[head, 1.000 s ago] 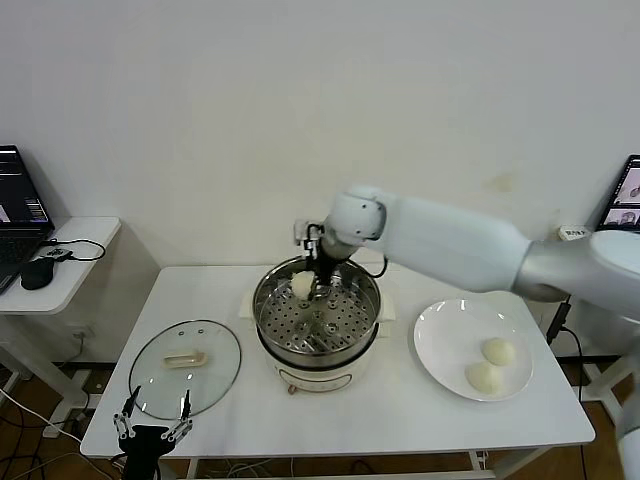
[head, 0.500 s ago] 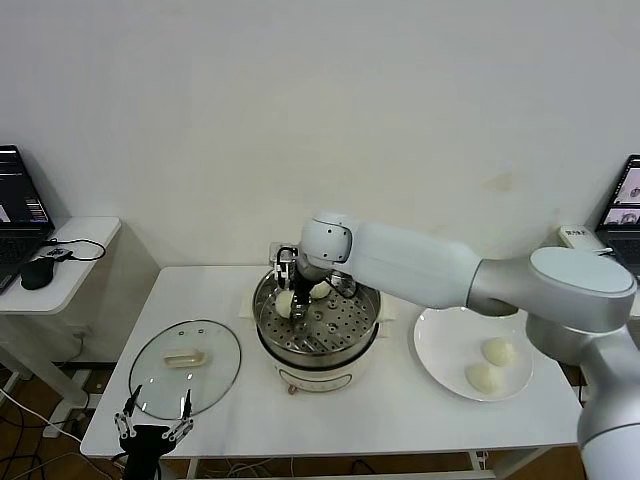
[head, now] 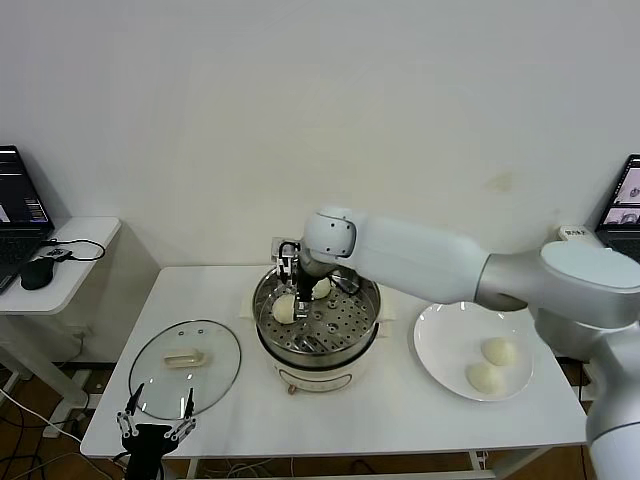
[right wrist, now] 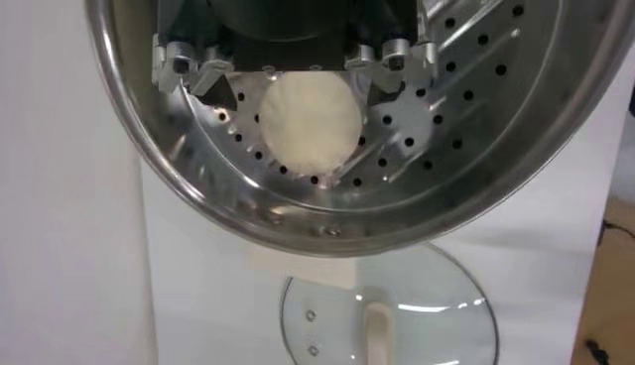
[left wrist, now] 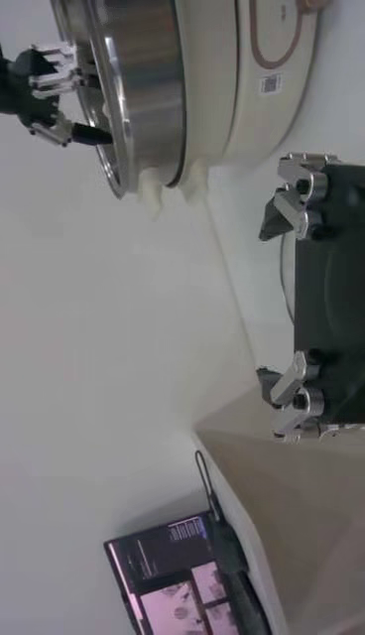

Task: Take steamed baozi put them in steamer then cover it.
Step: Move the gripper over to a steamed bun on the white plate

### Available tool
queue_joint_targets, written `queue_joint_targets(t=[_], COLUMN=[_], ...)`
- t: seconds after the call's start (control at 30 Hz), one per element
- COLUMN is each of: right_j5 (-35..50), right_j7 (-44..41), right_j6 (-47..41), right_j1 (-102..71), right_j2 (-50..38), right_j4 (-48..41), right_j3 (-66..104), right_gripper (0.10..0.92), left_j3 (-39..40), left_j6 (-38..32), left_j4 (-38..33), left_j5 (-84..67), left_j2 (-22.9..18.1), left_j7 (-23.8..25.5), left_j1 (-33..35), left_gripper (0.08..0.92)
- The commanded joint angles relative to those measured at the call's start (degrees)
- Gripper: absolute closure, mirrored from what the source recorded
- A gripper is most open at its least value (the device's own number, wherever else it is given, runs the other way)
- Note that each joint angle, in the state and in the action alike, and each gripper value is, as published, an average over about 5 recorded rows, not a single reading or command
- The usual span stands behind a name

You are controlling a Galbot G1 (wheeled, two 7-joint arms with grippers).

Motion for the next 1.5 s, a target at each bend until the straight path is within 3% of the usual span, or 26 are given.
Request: queue_joint_targets(t=[0.03, 0.47, 0.67, 0.83, 1.2, 1.5], right_j5=[-1.97, -14.0, -21.79, -28.61, -38.31, -40.16], right_j7=[-5.64, -14.65, -16.96, -17.58, -15.68, -13.28], right_j6=[2.47, 15.91, 20.19, 22.68, 26.06, 26.07], right_j1=[6.05, 6.36, -5.04, -24.38, -61.26, -62.73], right_j2=[-8.89, -39.18, -48.35, -54.61, -57.9, -52.48], right_j4=[7.53, 22.81, 24.79, 24.99, 21.73, 17.67], right_j3=[-0.95, -0.1, 8.28, 23.79, 53.42, 53.1], right_gripper=[0.203, 0.203, 0.203, 0.203, 0.203, 0.203], left_j3=[0.04, 1.36, 1.62, 1.55, 2.18, 2.88], left_j6=[0.06, 0.51, 0.65, 0.7, 1.05, 1.49], left_j4=[-0.07, -0.76, -0.74, -0.42, -0.85, -0.28], left_j5=[0.02, 0.65, 1.06, 1.39, 2.46, 2.91], left_j2=[0.05, 0.53, 0.6, 0.7, 0.22, -0.03], left_j7=[0.02, 0.29, 0.26, 0.25, 0.31, 0.35], left_j1=[0.02, 0.02, 0.18, 0.39, 0.47, -0.16], left_gripper=[0.177, 0.177, 0.177, 0.177, 0.177, 0.177])
